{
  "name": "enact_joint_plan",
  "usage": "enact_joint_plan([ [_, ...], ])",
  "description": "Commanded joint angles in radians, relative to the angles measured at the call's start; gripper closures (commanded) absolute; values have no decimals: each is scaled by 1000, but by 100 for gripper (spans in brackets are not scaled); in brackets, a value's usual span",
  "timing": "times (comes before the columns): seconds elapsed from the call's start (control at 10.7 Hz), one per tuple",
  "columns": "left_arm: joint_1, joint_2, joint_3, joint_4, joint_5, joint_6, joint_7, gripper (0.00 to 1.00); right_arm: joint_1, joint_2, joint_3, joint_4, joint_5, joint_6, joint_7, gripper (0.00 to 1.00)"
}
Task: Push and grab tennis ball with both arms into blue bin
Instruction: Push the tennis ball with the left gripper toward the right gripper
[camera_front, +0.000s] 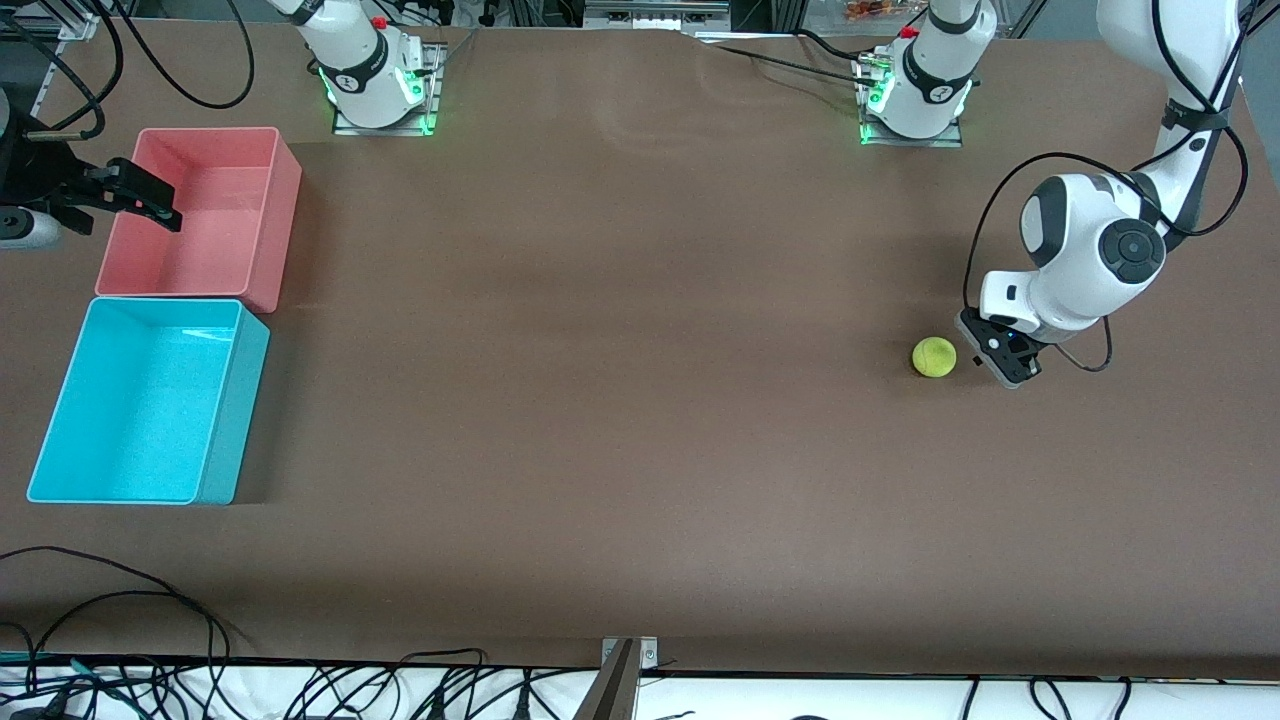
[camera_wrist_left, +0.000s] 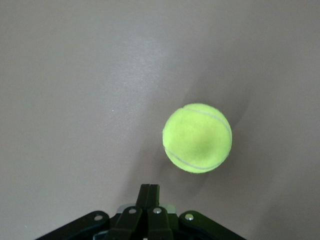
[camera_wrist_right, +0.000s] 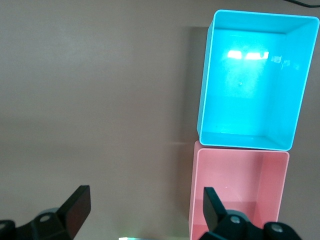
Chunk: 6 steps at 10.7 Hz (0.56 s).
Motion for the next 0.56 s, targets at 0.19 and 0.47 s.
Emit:
enact_joint_plan([
  [0.19, 12, 52, -5, -7, -13, 39, 306, 100, -8, -33, 6, -37, 10, 10, -10, 0],
  [0.47, 24, 83, -4, -7, -14, 60, 362, 100, -8, -33, 5, -37, 10, 5, -10, 0],
])
